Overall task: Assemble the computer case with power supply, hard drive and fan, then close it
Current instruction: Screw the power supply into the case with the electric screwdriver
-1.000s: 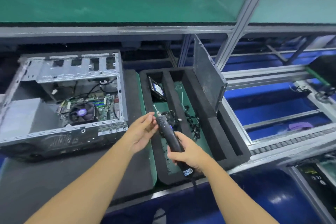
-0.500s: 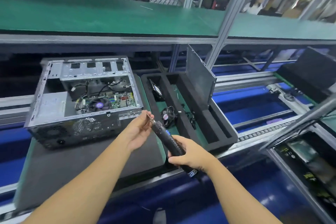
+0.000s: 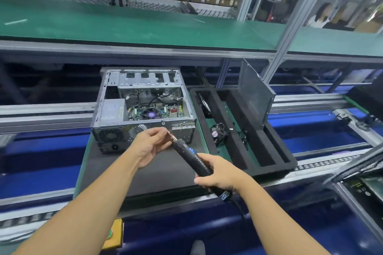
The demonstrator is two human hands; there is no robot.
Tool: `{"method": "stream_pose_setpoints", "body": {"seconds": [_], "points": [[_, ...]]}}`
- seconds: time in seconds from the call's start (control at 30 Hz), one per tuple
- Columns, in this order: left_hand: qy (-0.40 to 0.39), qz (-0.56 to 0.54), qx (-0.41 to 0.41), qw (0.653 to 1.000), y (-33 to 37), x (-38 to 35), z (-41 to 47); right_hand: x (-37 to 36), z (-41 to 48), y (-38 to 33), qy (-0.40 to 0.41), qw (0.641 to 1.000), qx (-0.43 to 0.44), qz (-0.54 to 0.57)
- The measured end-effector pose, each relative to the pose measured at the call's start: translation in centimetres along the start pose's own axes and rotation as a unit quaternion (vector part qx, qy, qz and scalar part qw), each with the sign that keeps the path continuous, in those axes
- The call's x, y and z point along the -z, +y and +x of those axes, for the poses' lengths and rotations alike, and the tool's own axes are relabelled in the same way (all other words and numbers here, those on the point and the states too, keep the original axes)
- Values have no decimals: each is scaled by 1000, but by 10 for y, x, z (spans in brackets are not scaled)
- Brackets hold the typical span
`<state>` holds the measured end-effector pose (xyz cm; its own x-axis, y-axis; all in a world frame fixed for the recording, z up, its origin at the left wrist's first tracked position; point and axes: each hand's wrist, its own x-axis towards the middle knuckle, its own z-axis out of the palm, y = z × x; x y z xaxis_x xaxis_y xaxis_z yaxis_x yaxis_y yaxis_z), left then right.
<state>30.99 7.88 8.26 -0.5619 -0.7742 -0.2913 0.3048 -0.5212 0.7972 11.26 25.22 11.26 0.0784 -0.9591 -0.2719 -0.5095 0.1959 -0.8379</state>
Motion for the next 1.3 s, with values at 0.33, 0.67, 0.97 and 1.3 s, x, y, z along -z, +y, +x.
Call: {"method": "stream_pose_setpoints", "body": {"seconds": [0.33,0.67,0.97,1.3], "points": [[57,-103,-33,993,12,35,-18,-29,26,-22,-15,1000,-1,4],[23,-85,-20,996,18,49,-26,-43,31,-25,-27,1000,11,-9],[11,-60,1,998,22,57,-27,-42,31,-27,-33,999,8,-15],[22,-37,49,998,39,59,-32,-56,44,-34,-28,1000,11,0]]}}
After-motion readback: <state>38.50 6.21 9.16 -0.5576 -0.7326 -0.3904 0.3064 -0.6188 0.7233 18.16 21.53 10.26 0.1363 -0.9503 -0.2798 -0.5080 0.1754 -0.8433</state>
